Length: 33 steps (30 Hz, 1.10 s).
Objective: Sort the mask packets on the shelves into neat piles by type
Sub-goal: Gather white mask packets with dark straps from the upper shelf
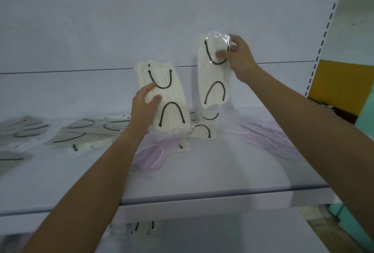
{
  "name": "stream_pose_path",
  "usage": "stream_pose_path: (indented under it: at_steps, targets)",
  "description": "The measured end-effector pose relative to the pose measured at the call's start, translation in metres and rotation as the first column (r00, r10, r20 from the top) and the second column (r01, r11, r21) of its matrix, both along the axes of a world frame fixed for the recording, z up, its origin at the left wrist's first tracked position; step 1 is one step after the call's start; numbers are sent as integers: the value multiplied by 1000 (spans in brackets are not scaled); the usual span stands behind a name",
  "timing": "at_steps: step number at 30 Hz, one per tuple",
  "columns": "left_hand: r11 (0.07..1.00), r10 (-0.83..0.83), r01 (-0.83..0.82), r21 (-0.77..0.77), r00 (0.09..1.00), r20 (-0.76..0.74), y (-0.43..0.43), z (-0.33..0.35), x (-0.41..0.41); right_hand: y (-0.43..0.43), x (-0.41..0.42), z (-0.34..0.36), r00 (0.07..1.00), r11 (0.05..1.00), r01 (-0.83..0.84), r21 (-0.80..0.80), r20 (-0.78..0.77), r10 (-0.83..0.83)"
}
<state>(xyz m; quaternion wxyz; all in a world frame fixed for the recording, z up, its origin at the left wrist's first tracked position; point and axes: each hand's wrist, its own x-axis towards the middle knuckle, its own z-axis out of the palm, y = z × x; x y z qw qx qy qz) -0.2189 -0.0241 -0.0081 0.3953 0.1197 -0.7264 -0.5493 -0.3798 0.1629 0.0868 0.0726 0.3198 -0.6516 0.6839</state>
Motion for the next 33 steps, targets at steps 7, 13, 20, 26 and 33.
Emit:
stream_pose_path:
  at_steps: [7,13,20,26,33]
  targets:
    - [966,-159,168,199,985,-62,13,12,12,-46,53,-18,961,986,-165,8,225,159]
    - [999,-3,4,-36,1000,20,0,0,18,-45,42,-53,985,931,91,354,107,-137]
    - [1000,-3,3,-13,1000,-7,-5,-6,20,-23,20,-111,956,334,171,927,-73,-285]
    - [999,34,-35,23,997,63,-8,-7,20,-18,19,-114,966,607,242,757,-129,-225]
    - [999,35,-37,24,997,69,-7,-10,19,8,32,-75,960,958,274,82,-87,-267]
